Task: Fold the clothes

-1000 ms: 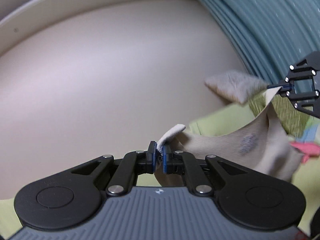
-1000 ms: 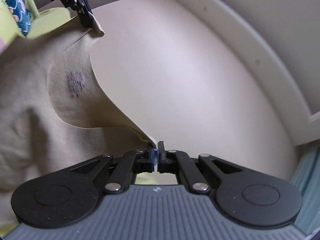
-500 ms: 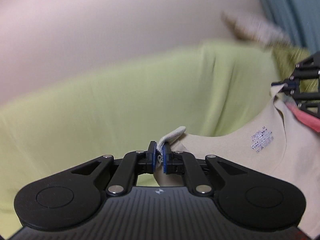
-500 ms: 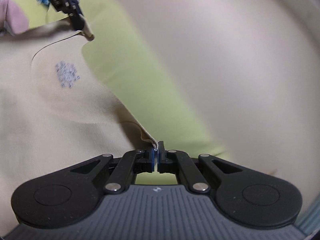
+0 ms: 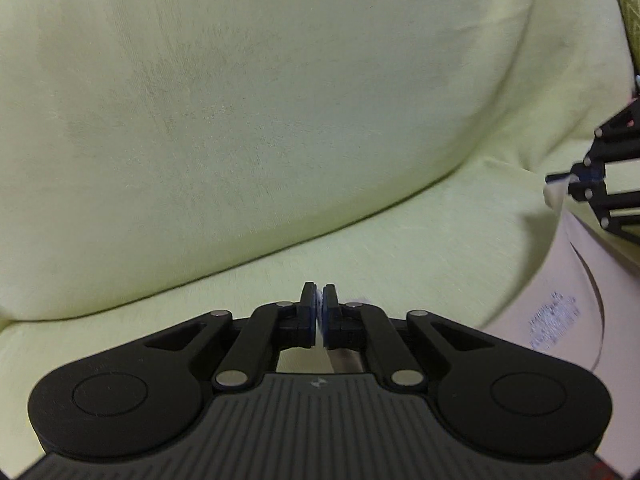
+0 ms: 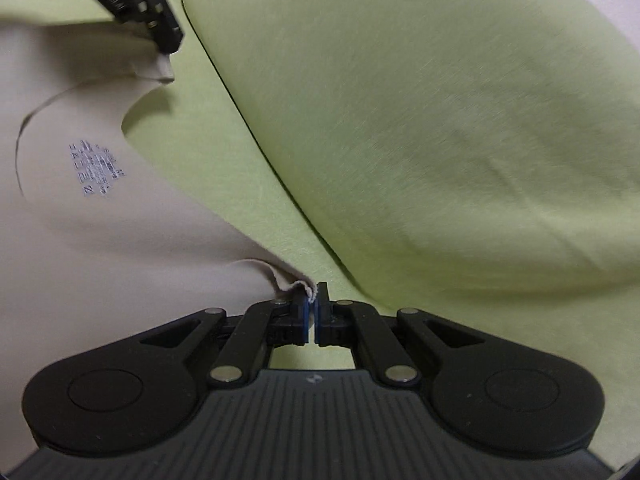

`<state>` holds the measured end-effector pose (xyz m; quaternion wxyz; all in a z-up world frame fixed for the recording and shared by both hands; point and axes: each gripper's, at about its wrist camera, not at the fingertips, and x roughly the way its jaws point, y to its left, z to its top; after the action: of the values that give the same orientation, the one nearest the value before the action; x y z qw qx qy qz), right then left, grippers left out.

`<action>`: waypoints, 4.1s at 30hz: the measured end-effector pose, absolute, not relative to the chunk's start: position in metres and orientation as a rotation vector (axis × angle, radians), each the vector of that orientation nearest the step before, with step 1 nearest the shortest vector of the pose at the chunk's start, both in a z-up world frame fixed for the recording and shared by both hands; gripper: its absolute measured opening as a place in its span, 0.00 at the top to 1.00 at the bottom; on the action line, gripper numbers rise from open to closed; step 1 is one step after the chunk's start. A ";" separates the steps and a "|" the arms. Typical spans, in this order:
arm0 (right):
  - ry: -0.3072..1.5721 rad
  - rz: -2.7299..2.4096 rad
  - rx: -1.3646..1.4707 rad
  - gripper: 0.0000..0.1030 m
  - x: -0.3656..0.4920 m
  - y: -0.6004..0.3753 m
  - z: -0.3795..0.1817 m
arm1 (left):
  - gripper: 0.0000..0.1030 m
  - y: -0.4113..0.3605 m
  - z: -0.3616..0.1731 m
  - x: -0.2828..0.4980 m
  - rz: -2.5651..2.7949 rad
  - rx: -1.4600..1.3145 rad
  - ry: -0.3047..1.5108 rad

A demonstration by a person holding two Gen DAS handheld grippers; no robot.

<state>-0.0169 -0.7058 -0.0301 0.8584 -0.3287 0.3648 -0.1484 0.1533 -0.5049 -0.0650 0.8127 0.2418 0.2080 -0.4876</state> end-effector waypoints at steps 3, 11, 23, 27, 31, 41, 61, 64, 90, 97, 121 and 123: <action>0.829 -0.291 -0.633 1.00 -0.011 -0.702 -0.043 | 0.99 -0.514 -0.076 0.157 -1.043 0.532 0.465; 0.828 -0.346 -0.469 0.44 -0.040 -0.711 -0.023 | 0.53 -0.464 -0.071 0.181 -1.018 0.352 0.558; 0.729 -0.236 -0.008 0.55 -0.080 -0.733 -0.022 | 0.50 -0.445 -0.079 0.173 -1.183 0.491 0.585; 0.685 -0.218 0.118 0.55 -0.055 -0.762 -0.043 | 0.71 -0.452 -0.083 0.183 -1.242 0.450 0.611; 0.638 -0.161 0.275 0.54 -0.048 -0.786 -0.060 | 0.94 -0.452 -0.078 0.173 -1.289 0.504 0.568; 0.580 -0.226 0.244 0.98 -0.034 -0.794 -0.053 | 0.96 -0.461 -0.066 0.179 -1.223 0.465 0.499; 0.630 -0.390 0.201 0.58 -0.182 -0.680 -0.001 | 0.46 -0.309 -0.020 0.106 -1.101 0.371 0.619; 0.653 -0.356 0.207 0.57 -0.225 -0.636 0.003 | 0.46 -0.264 -0.015 0.061 -1.125 0.387 0.668; 0.847 -0.062 -0.570 0.43 -0.341 -0.366 -0.047 | 0.31 -0.167 -0.060 -0.206 -1.352 1.007 0.376; 0.831 -0.141 -0.680 0.45 -0.346 -0.362 -0.058 | 0.31 -0.179 -0.069 -0.212 -1.350 0.972 0.357; 0.884 -0.339 -0.889 0.52 -0.366 -0.387 -0.096 | 0.31 -0.204 -0.094 -0.226 -1.328 0.984 0.356; 0.900 -0.342 -0.904 0.53 -0.369 -0.391 -0.099 | 0.31 -0.204 -0.095 -0.226 -1.323 1.001 0.346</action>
<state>-0.3687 -0.3908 -0.0990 0.7899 -0.4198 0.4178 -0.1590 -0.2257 -0.2038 -0.0949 0.6620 0.4425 0.1529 -0.5853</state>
